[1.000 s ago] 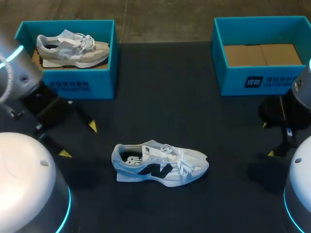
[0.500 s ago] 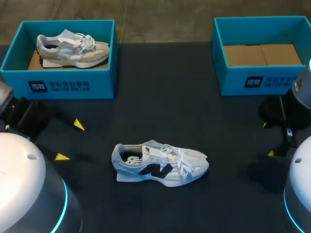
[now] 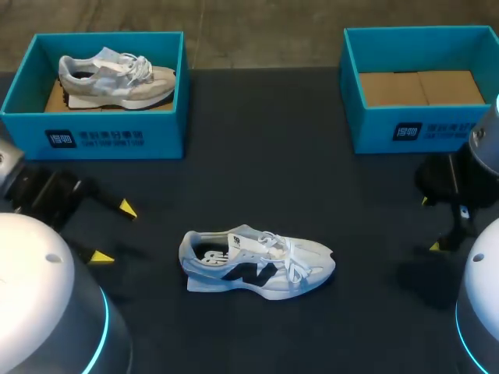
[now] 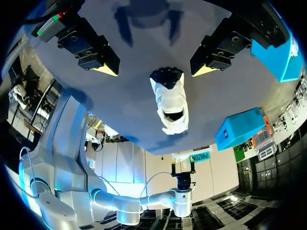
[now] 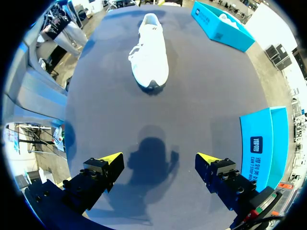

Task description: Take the shoe out of the shoebox, open the shoe tongue, remove and reinsert the insole, then place the shoe into the shoebox

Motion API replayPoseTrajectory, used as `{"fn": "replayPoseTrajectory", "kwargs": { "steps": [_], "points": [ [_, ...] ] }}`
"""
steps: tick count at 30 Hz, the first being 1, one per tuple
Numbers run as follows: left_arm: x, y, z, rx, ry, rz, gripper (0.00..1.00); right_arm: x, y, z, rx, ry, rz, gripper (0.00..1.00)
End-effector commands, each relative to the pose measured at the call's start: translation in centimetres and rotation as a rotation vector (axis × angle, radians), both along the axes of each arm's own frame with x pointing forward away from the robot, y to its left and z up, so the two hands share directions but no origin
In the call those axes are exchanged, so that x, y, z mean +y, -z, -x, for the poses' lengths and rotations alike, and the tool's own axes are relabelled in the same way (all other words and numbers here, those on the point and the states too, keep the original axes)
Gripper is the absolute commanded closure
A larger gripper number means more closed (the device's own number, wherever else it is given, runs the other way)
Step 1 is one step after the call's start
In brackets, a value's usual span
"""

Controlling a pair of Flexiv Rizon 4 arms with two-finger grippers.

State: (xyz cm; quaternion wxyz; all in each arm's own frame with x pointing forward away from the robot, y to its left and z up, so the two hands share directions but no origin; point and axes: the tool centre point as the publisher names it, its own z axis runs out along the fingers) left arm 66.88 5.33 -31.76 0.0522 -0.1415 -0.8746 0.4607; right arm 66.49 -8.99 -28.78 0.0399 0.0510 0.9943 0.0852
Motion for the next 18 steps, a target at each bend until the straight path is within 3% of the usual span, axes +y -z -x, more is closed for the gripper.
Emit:
{"fn": "replayPoseTrajectory", "kwargs": {
  "steps": [1, 7, 13, 18],
  "points": [
    [-0.1, 0.0, -0.3, 0.005, 0.007, -0.004, 0.00, -0.1, 0.0, 0.2, -0.003, -0.001, 0.000, 0.00],
    [-0.2, 0.4, -0.2, 0.014, -0.024, 0.011, 0.00, -0.1, 0.0, 0.2, -0.003, -0.001, 0.000, 0.00],
    [0.2, 2.9, 1.4, 0.044, -0.196, 0.193, 0.00, -0.1, 0.0, 0.2, -0.003, -0.001, 0.000, 0.00],
    [0.6, 4.0, 1.5, 0.075, -0.212, 0.244, 0.00, -0.1, 0.0, 0.2, -0.003, -0.001, 0.000, 0.00]
  ]
}}
